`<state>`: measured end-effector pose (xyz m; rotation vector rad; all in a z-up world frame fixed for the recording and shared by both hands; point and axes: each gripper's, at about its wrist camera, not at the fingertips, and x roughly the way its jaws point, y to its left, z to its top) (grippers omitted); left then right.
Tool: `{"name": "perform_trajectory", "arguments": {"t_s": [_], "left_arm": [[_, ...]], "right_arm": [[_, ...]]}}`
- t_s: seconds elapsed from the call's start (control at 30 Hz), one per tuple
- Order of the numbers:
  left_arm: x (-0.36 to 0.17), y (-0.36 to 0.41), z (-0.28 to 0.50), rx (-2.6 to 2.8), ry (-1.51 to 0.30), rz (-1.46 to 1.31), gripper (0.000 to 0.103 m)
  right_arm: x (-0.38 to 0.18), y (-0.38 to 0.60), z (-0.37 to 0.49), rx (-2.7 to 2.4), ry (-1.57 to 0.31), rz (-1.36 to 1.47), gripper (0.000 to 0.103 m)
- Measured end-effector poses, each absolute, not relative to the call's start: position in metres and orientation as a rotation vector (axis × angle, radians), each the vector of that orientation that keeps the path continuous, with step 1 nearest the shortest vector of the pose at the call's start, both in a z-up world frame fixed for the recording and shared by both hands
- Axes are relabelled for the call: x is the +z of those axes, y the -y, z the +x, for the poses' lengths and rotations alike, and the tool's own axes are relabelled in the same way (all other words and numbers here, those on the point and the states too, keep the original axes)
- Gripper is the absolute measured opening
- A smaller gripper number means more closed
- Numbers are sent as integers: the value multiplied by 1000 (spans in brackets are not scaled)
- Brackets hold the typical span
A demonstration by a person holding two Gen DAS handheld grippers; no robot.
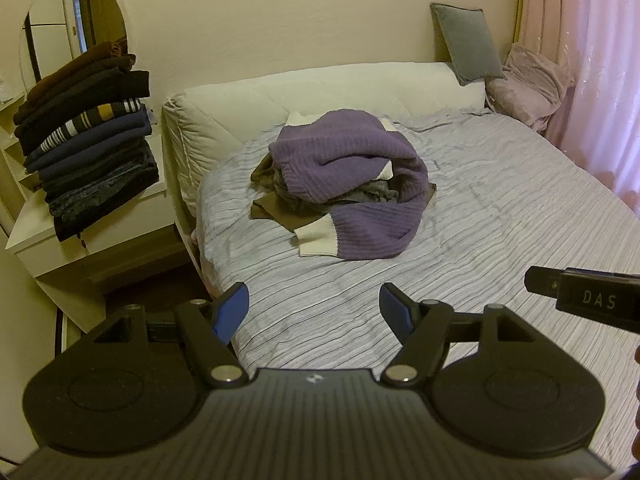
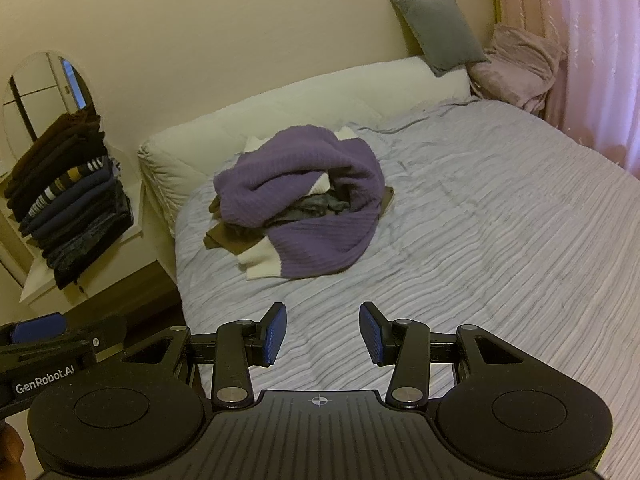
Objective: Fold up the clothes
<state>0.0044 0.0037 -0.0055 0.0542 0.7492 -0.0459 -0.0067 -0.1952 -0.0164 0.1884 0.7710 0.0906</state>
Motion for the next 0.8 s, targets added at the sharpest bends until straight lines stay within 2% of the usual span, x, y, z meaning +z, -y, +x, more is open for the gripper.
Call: {"name": "perform_trajectory", "arguments": {"t_s": [0.4, 0.8], "left_arm": [[-16, -2, 65, -124, -781, 72, 69], [-50, -19, 147, -153, -824, 88, 69]], "right_arm": [[-24, 202, 33, 11, -781, 222, 45], [-58, 207, 102, -6, -826, 334, 45]]}}
